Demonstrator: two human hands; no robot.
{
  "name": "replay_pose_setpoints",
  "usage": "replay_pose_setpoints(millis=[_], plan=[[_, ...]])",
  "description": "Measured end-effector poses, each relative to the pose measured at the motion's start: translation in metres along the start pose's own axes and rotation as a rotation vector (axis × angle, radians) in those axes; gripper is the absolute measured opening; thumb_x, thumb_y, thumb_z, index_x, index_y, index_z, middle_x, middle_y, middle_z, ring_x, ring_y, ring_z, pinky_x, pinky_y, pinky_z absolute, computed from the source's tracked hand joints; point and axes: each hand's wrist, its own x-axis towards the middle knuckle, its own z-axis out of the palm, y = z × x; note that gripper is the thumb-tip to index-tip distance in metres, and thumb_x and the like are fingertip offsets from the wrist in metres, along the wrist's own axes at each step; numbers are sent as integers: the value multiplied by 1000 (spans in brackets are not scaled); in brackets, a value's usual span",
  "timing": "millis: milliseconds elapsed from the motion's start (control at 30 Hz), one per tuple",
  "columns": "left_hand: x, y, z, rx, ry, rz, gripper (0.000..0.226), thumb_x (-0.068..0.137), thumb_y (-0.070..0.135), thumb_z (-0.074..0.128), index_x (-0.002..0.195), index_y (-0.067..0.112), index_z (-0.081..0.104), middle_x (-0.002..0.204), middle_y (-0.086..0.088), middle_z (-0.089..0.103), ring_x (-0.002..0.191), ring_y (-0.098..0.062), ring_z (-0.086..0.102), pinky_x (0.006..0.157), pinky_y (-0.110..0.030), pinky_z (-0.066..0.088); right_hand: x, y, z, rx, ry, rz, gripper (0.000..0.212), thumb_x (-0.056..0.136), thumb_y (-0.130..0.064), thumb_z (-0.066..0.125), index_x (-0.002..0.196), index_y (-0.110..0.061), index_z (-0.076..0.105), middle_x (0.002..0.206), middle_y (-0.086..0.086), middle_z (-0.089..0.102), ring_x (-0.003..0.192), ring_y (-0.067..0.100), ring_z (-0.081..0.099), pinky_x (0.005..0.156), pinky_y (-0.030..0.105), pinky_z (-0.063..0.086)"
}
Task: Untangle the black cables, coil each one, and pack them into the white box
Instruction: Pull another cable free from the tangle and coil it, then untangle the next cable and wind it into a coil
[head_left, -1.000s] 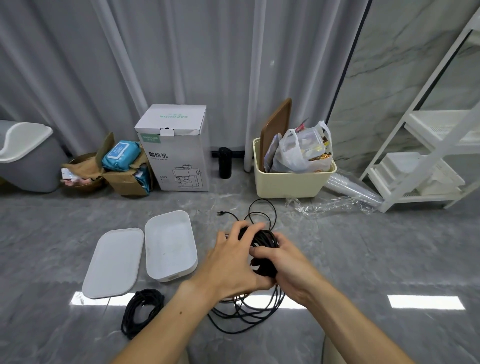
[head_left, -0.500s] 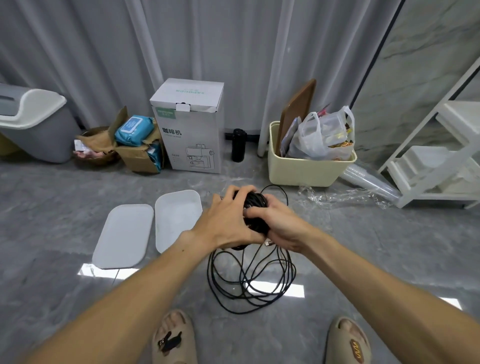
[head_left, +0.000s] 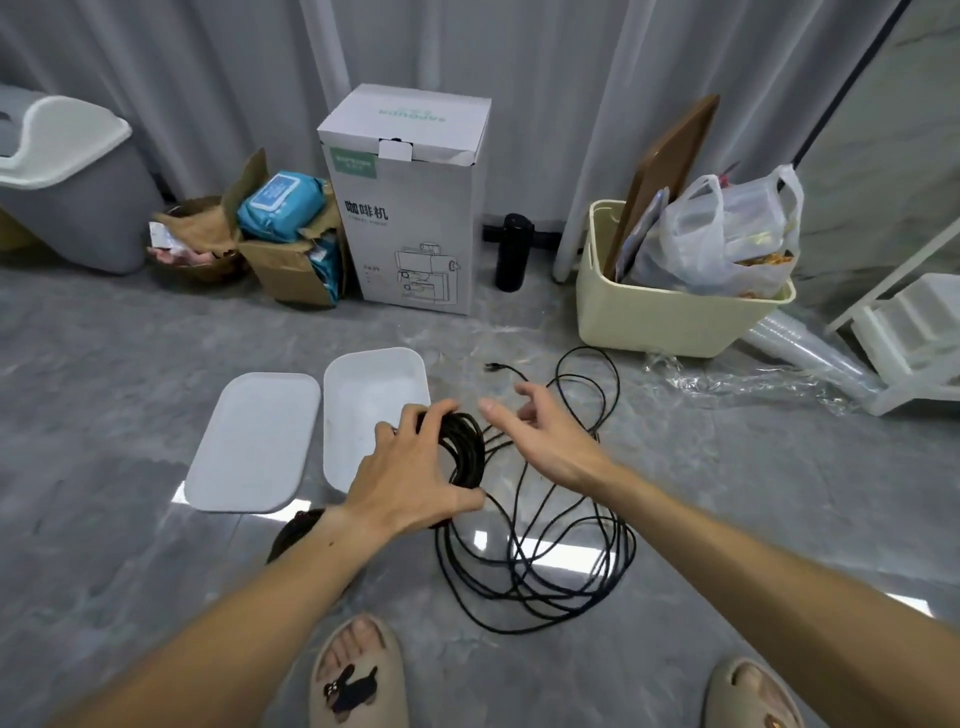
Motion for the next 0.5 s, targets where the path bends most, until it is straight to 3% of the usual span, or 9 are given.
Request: replay_pose_setpoints(millis=[233,367,500], plan=[[2,-75,75,-58,-124,-217,94,67,59,71,144,38,20,138,7,31,122,-27,33,84,-34,45,35,44,29,-213,-27,16,85,87,-77,42,153,-26,26,156,2,34,140,20,37,115,42,32],[10,-99,110,-39,-178,-255,94,67,58,72,143,38,20,142,4,27,127,-32,30,90,-43,49,53,63,46,-241,-42,27,81,88,-77,40,152,-29,27,156,-1,33,140,21,37,115,43,31],[22,-118,131,26,-190,-262,96,67,57,71,145,37,18,144,1,25,121,-36,33,86,-44,52,72,84,66,-327,-61,28,81,88,-76,40,152,-27,28,156,0,34,141,21,35,116,43,29]])
